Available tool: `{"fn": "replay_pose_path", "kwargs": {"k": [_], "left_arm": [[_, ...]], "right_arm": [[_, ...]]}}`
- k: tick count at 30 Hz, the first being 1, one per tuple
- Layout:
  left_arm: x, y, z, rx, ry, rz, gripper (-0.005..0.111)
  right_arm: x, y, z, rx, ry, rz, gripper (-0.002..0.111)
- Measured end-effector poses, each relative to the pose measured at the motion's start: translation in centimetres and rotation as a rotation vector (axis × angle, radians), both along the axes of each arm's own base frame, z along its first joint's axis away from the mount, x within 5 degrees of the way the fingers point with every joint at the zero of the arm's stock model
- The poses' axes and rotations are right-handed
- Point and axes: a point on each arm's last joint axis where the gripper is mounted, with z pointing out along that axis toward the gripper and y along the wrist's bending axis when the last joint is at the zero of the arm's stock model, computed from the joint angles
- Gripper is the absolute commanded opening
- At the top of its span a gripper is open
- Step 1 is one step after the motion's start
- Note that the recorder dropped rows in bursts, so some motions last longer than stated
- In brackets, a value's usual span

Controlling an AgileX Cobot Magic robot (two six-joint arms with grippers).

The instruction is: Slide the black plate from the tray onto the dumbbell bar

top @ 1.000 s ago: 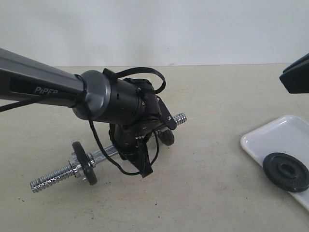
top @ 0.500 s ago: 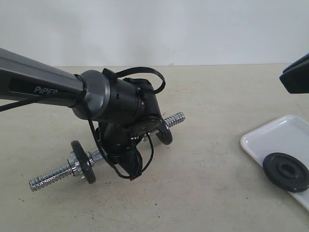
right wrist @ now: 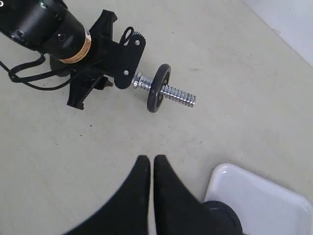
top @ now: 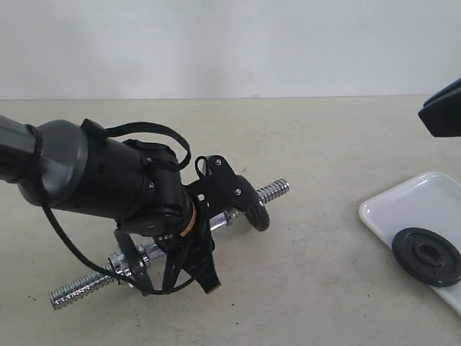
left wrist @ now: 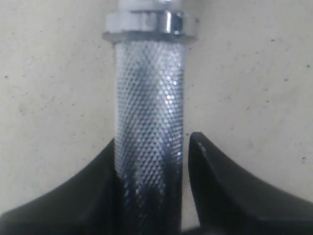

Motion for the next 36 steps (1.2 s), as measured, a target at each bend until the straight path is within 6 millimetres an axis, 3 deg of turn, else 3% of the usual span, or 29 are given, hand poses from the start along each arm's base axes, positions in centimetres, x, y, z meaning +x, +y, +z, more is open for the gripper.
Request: {"fn": "replay_pose_path", "kwargs": {"k": [14, 16, 19, 36], "left_arm": [[-1.0, 0.5, -0.8, -0.027, 0.007, -0.050, 0.032], [-1.0, 0.6, -0.8, -0.024, 0.003, -0.054, 0.027], [-1.1, 0.8, -0.8, -0.028, -0.006, -0.031, 0.004], [-1.0, 0.7, -0.9, -0.047, -0.025, -0.037, 0.004]], "right_arm": [[-0.1, -0.1, -0.2, -0.013, 0.020, 0.005, 0.000], [0.0, 0.0, -0.3, -0.018, 0.026, 0.004, 0.000], [0.5, 0.2, -0.6, -0.028, 0.047, 0.001, 0.000], [5.3, 2.2, -3.8, -0.069, 0.182, -0.063, 0.000]]}}
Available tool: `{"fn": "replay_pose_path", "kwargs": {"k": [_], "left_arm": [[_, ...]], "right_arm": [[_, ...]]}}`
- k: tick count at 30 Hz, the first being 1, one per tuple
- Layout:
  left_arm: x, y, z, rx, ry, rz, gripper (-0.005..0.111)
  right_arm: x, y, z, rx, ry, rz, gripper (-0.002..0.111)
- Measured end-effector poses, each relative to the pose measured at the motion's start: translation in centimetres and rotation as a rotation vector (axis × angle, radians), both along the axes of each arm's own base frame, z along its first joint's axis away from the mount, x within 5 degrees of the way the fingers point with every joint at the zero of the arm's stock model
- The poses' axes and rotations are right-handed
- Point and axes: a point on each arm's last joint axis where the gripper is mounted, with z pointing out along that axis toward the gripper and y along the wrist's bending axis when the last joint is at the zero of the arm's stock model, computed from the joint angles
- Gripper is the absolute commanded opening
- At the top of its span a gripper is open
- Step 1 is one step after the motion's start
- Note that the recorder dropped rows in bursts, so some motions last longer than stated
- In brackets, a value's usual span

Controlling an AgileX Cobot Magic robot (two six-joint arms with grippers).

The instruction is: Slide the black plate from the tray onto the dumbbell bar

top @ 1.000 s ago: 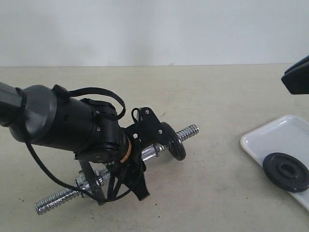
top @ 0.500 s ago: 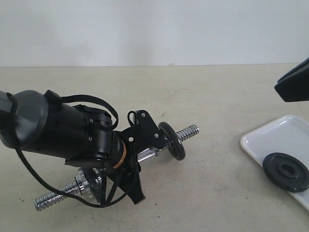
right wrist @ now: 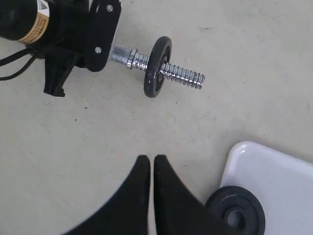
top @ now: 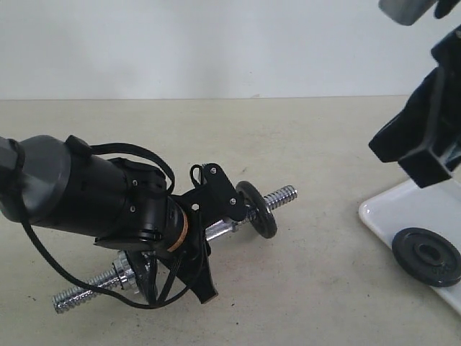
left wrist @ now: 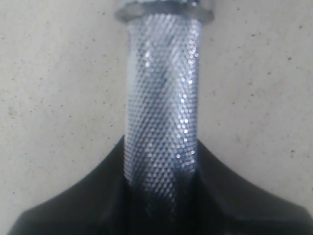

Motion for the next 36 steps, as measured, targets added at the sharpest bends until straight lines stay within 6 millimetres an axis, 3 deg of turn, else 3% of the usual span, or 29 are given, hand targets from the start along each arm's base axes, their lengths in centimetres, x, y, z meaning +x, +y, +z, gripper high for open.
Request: {"fn": "replay_pose_path", "kwargs": {"k": [17, 26, 36], "left_arm": [[0.0, -0.1, 0.0, -0.015, -0.001, -0.007, 0.004], [0.0, -0.2, 0.0, -0.018, -0.001, -0.009, 0.004], [0.0, -0.3, 0.0, -0.028, -0.002, -0.009, 0.004]], "right_arm": [[8.0, 3.7, -8.5, -0.065, 0.123, -0.006, 0.000], [10.3, 5.4, -12.7, -0.024, 0.182, 0.020, 0.000], [12.1, 6.2, -15.8, -0.009, 0.166, -0.014, 0.000]]}}
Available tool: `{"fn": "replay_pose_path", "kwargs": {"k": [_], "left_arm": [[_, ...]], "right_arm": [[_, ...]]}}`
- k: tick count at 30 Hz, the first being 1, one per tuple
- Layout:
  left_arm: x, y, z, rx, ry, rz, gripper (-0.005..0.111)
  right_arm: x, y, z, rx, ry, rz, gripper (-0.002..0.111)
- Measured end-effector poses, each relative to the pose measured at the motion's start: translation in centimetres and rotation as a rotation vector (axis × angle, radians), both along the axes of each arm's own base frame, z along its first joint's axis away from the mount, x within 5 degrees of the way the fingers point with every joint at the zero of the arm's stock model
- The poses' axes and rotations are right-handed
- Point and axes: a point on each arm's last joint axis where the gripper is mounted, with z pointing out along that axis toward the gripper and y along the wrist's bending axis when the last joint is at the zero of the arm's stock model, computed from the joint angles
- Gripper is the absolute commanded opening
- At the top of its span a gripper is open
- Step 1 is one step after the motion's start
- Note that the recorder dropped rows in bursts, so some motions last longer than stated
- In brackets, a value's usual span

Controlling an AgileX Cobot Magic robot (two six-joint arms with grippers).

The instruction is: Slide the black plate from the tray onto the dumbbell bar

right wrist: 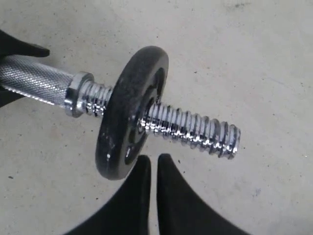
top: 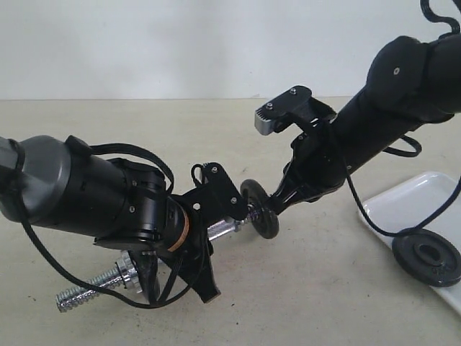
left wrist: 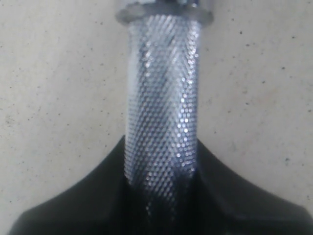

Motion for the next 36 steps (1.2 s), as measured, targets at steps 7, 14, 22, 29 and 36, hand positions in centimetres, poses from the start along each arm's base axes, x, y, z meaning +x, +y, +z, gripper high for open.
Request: {"fn": "replay_pose_path", "kwargs": {"k": [7, 14, 22, 29, 36], "left_arm": [[0.0, -0.2, 0.0, -0.024, 0.001, -0.003, 0.004], [0.0, -0.2, 0.0, -0.029, 0.002, 0.000, 0.004], [-0.1, 0.0, 0.2, -0.047, 0.002, 0.011, 0.004], [-0.2, 0.0, 0.3, -0.044, 0.000, 0.014, 0.004], [-0.2, 0.0, 0.3, -0.051, -0.001, 0.019, 0.004]], "right_arm": [[0.5, 1.0, -2.2, 0.073, 0.050, 0.011, 0.000], [0.5, 1.4, -2.0, 0.112, 0.037, 0.032, 0.000], [0.6, 1.4, -2.0, 0.139, 0.035, 0.059, 0.000], [0.6, 1.4, -2.0, 0.148, 0.046, 0.046, 0.000], [0.6, 1.4, -2.0, 0.137, 0.053, 0.005, 0.000]]}}
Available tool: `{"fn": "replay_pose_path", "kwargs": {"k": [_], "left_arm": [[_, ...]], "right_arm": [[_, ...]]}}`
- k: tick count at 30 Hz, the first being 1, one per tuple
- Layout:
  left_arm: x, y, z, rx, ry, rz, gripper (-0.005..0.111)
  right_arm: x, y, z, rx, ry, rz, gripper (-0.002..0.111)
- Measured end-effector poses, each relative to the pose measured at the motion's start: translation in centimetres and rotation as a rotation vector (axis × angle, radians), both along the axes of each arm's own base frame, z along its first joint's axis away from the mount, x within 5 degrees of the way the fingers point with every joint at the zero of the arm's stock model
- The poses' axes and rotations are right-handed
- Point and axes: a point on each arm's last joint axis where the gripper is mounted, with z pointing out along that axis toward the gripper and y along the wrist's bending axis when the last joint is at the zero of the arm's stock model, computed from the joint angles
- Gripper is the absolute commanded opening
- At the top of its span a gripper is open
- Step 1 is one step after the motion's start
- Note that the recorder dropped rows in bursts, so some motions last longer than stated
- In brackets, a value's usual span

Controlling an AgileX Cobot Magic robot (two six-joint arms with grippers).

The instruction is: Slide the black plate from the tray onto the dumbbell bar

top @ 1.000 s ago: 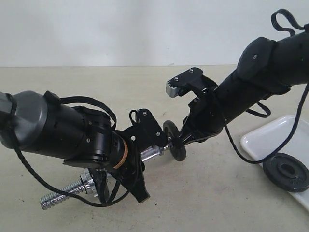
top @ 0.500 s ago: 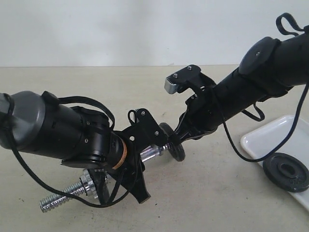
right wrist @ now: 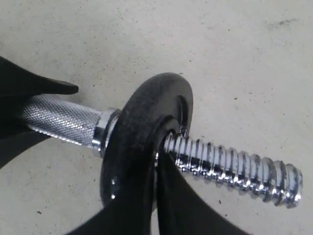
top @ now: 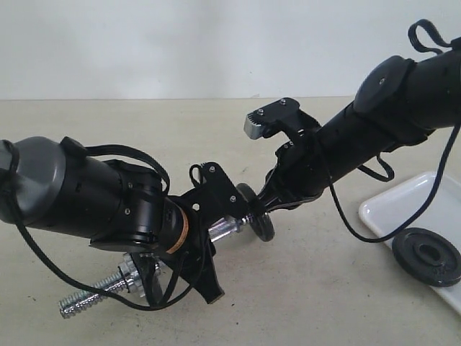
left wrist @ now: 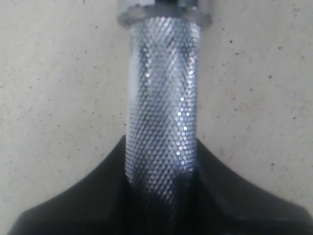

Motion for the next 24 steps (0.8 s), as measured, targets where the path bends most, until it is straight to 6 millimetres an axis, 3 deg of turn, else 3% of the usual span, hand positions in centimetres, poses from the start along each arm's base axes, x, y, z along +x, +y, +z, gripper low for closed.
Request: {"fn": "replay_pose_path", "kwargs": {"k": [12, 18, 24], "left_arm": [[0.1, 0.0, 0.0, -0.015, 0.000, 0.012, 0.004], [0.1, 0.0, 0.0, -0.011, -0.003, 0.007, 0.004], [0.1, -0.1, 0.1, -0.011, -0.010, -0.004, 0.004]], "right_arm": [[0.7, -0.3, -1.5, -0.066, 0.009, -0.073, 0.000], [0.6, -0.3, -2.8, -0.087, 0.053, -0.057, 0.000], [0.3, 0.0, -2.8, -0.064, 0.071, -0.015, 0.000]]}}
